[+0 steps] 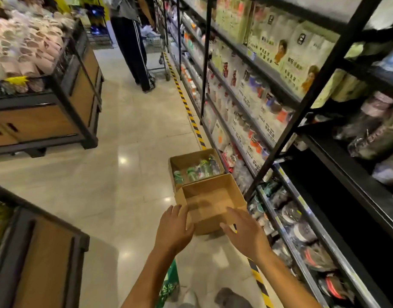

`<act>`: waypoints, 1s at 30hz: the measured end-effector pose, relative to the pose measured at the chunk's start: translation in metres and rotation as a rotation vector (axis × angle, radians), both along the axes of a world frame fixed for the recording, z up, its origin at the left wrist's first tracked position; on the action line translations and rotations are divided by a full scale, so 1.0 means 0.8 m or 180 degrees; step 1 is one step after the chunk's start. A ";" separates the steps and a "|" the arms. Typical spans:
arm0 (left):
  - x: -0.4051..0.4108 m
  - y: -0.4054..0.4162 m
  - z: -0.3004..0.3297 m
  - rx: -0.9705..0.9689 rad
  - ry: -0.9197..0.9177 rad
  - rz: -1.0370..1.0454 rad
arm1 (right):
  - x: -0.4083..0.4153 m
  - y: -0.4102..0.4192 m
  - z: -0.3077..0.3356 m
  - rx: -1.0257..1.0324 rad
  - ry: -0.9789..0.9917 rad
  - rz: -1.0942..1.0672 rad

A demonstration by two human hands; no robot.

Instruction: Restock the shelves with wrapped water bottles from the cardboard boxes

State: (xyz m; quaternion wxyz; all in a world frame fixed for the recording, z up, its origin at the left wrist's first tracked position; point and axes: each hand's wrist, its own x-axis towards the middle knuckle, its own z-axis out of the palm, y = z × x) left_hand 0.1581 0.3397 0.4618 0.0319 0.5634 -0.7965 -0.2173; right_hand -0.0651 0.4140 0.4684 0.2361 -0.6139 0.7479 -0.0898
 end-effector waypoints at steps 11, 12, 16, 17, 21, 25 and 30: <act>-0.034 -0.218 -0.065 0.0556 -0.0230 0.0139 | -0.042 -0.223 -0.076 0.0314 -0.0190 -0.0140; -0.042 -0.241 -0.069 0.0587 -0.0252 0.0178 | -0.051 -0.248 -0.088 0.0493 -0.0283 -0.0180; -0.072 -0.335 -0.089 0.0746 -0.0345 0.0124 | -0.076 -0.360 -0.076 0.0807 -0.0301 -0.0138; -0.078 -0.358 -0.098 0.0814 -0.0349 0.0100 | -0.086 -0.392 -0.084 0.0909 -0.0256 -0.0063; -0.101 -0.446 -0.124 0.1208 -0.0108 0.0237 | -0.116 -0.497 -0.126 0.1145 -0.0262 -0.0042; -0.120 -0.534 -0.177 0.1493 -0.0005 0.0386 | -0.126 -0.593 -0.151 0.1192 -0.0337 -0.0240; -0.136 -0.644 -0.295 0.2011 0.0011 0.0415 | -0.153 -0.700 -0.285 0.1526 -0.0635 -0.0606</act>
